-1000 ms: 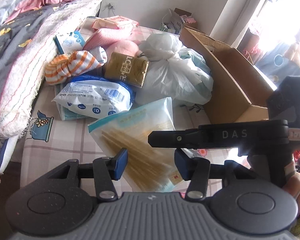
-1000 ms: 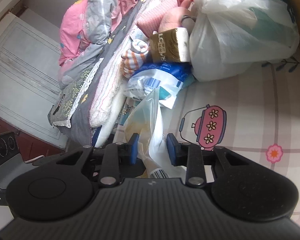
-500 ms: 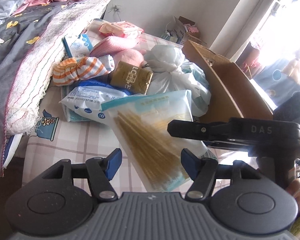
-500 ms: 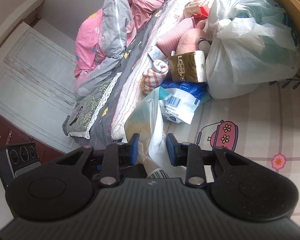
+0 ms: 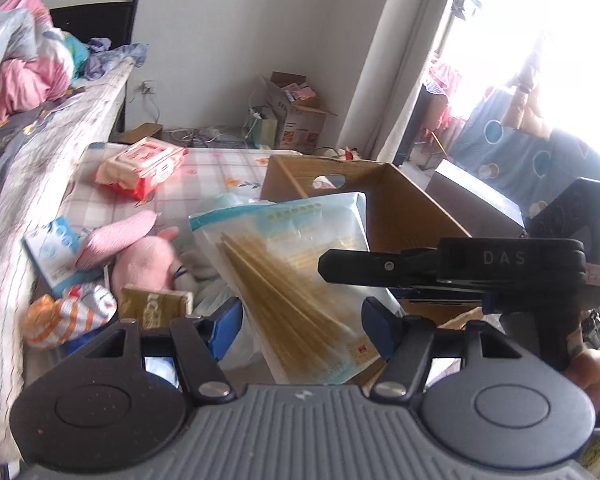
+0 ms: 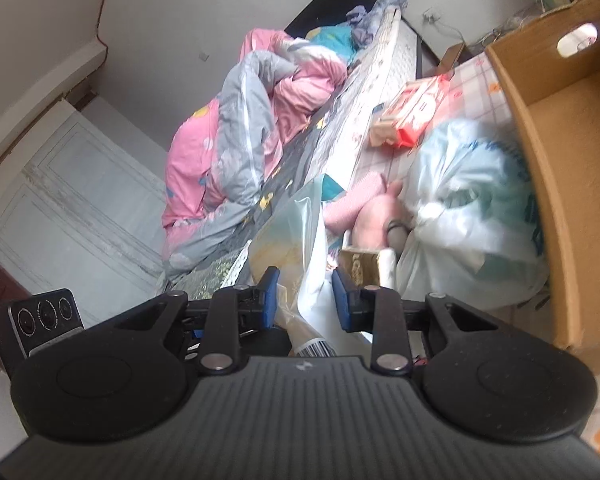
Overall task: Organize soft objects
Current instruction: 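Carry the cotton-swab bag in the right gripper toward the cardboard box, then lower the bag into the cardboard box and open the right gripper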
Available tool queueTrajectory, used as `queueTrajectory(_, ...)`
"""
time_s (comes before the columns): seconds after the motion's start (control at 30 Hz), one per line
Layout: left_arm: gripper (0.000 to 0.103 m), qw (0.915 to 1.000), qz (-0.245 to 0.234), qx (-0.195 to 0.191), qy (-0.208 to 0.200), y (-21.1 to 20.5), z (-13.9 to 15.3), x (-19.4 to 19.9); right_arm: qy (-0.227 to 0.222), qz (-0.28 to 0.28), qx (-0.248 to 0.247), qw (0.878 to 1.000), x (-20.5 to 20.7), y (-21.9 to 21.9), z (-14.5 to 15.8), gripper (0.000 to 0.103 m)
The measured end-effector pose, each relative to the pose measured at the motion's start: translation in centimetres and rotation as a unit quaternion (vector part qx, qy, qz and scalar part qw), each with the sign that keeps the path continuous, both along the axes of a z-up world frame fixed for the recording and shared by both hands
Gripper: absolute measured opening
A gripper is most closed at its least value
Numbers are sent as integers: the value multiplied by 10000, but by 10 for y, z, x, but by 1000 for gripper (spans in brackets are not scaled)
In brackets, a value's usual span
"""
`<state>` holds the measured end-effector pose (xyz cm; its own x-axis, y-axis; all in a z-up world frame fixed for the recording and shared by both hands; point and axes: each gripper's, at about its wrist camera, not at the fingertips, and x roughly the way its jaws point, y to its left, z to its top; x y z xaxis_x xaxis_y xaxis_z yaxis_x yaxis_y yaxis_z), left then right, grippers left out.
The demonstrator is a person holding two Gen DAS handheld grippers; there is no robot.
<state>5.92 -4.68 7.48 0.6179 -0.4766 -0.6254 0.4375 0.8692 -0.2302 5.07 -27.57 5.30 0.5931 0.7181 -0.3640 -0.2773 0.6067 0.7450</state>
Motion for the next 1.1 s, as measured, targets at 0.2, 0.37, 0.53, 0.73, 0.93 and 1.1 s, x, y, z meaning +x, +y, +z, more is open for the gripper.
queueTrajectory(0.2,66,9979,-617,197,-47,-81,6,75,80,-669,-81,9977,51,-70,10,27)
queueTrajectory(0.37,66,9951,-903,393,106,-148,-3,141,546,-977,-12,9937,115,-135,0,28)
queueTrajectory(0.53,66,9931,-917,567,471,-191,-26,205,1079,-1107,81,9879,179,-183,-26,28)
queueTrajectory(0.73,67,9931,-680,805,521,-196,-45,250,1673,-1071,70,9800,248,-206,-75,27)
queueTrajectory(0.93,67,9952,-449,647,587,-172,-42,263,2313,-1082,-122,9668,297,-192,-137,27)
queueTrajectory(1.1,68,9965,-253,558,567,-151,-36,266,2458,-1257,-140,9610,316,-179,-166,27)
